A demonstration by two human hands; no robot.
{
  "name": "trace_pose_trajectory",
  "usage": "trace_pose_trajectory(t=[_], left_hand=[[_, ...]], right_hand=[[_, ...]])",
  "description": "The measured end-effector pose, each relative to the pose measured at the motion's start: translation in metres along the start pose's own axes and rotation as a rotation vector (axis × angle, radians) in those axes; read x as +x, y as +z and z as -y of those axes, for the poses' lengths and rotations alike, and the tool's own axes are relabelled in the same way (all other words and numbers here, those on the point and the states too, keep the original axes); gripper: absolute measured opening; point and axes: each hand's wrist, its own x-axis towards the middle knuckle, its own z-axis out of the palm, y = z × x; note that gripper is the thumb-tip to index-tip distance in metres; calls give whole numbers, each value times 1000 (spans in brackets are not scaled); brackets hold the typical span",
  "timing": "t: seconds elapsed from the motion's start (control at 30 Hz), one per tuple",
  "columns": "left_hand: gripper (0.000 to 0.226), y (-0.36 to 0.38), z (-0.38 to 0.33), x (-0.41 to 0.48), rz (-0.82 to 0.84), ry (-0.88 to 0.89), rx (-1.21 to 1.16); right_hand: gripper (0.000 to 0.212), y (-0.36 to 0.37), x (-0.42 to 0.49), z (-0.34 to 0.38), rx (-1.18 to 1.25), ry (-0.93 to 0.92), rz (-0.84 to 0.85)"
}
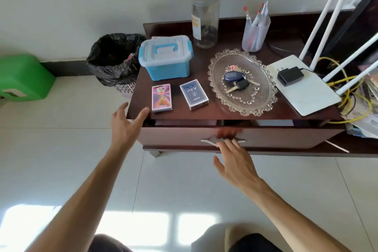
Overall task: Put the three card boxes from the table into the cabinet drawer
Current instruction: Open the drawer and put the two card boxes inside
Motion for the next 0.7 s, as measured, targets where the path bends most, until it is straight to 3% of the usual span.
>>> trace_pose_trajectory(t=[0.1, 0.17, 0.27, 0.4, 0.5, 0.57, 0.7], left_hand=[[50, -4, -7, -55, -96, 289, 15], [44, -2, -6, -85, 18, 441, 130], [53, 6, 1, -105, 168, 543, 332], [58, 14, 7, -118, 202, 562, 562], [57, 13, 10, -126, 183, 533, 601], [55, 11, 7, -130, 194, 509, 595], [57, 8, -3, -132, 233, 445, 539]], right_hand=[[43, -3, -17, 5, 19, 18, 36], [48, -2, -29, 10, 19, 25, 74], [54, -6, -48, 19, 51, 39, 122], [53, -24, -78, 20, 133, -5, 146], [38, -57, -97, -2, 167, 13, -97], [40, -80, -104, -29, 59, 79, -241], [53, -107, -106, -83, -130, 224, -157]])
